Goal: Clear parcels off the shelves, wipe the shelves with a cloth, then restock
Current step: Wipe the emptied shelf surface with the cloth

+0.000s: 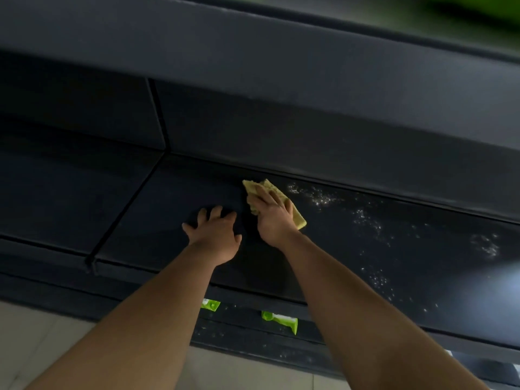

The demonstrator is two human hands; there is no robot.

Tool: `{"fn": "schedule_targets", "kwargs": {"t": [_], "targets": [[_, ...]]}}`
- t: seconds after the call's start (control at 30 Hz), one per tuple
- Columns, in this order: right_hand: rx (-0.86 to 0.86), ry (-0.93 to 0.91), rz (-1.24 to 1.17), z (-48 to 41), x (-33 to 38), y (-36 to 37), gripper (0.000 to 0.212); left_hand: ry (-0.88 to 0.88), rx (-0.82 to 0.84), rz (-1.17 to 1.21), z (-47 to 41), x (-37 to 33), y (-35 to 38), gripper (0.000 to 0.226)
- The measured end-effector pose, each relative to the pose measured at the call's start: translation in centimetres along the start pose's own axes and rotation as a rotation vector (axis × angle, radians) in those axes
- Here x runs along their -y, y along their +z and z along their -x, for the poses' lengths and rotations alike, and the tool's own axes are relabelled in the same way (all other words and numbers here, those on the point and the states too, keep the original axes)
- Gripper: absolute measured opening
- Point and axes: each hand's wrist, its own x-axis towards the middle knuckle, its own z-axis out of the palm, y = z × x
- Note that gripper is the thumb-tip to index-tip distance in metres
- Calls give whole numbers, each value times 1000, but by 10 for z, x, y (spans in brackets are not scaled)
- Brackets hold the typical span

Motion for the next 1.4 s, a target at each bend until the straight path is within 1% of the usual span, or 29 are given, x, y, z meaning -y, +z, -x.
{"fn": "schedule_targets", "kwargs": {"t": [0.1, 0.17, 0.23, 0.3, 0.47, 0.67, 0.73, 0.77, 0.83, 0.9, 0.93, 1.07, 1.1, 1.17, 1.23, 1.3, 1.4], "targets": [[86, -4, 49, -30, -4, -6, 77, 9, 17, 13, -9, -7, -1, 58], [98, 35, 64, -43, -9, -9, 83, 5, 28, 17, -13, -12, -1, 58], [81, 104, 29, -51, -17, -13, 84, 8, 31, 18, -17, -17, 0, 59], [49, 161, -5, -54, -26, -17, 80, 18, 26, 19, -20, -22, 2, 58], [-17, 292, 29, -42, -59, -28, 75, 31, 6, 31, -22, -29, 8, 58], [-79, 582, -6, 8, -106, -46, 75, 43, 2, 28, -16, -32, 13, 57], [-109, 706, -67, 29, -113, -52, 74, 51, -15, 30, -12, -32, 15, 57], [-149, 771, -121, 39, -114, -54, 74, 55, -23, 32, -9, -31, 16, 57], [-299, 855, -244, 60, -109, -57, 74, 67, -37, 28, -3, -31, 18, 57], [-424, 812, -282, 75, -92, -54, 78, 76, -50, 28, 4, -30, 19, 58], [-431, 758, -260, 78, -79, -50, 78, 79, -56, 28, 7, -29, 19, 59], [-305, 499, -137, 73, -23, -21, 57, 75, -64, 15, 21, -22, 20, 62], [-261, 436, -106, 71, -13, -13, 54, 71, -63, 14, 25, -20, 21, 62], [-173, 365, -42, 72, -9, -2, 56, 69, -61, 16, 34, -18, 24, 62], [-138, 390, -1, 81, -22, 1, 63, 73, -61, 17, 42, -18, 28, 60], [-145, 468, 24, 99, -41, -2, 70, 77, -58, 3, 50, -20, 32, 59], [-156, 583, 37, 130, -70, -11, 72, 80, -58, -13, 61, -24, 37, 59]]}}
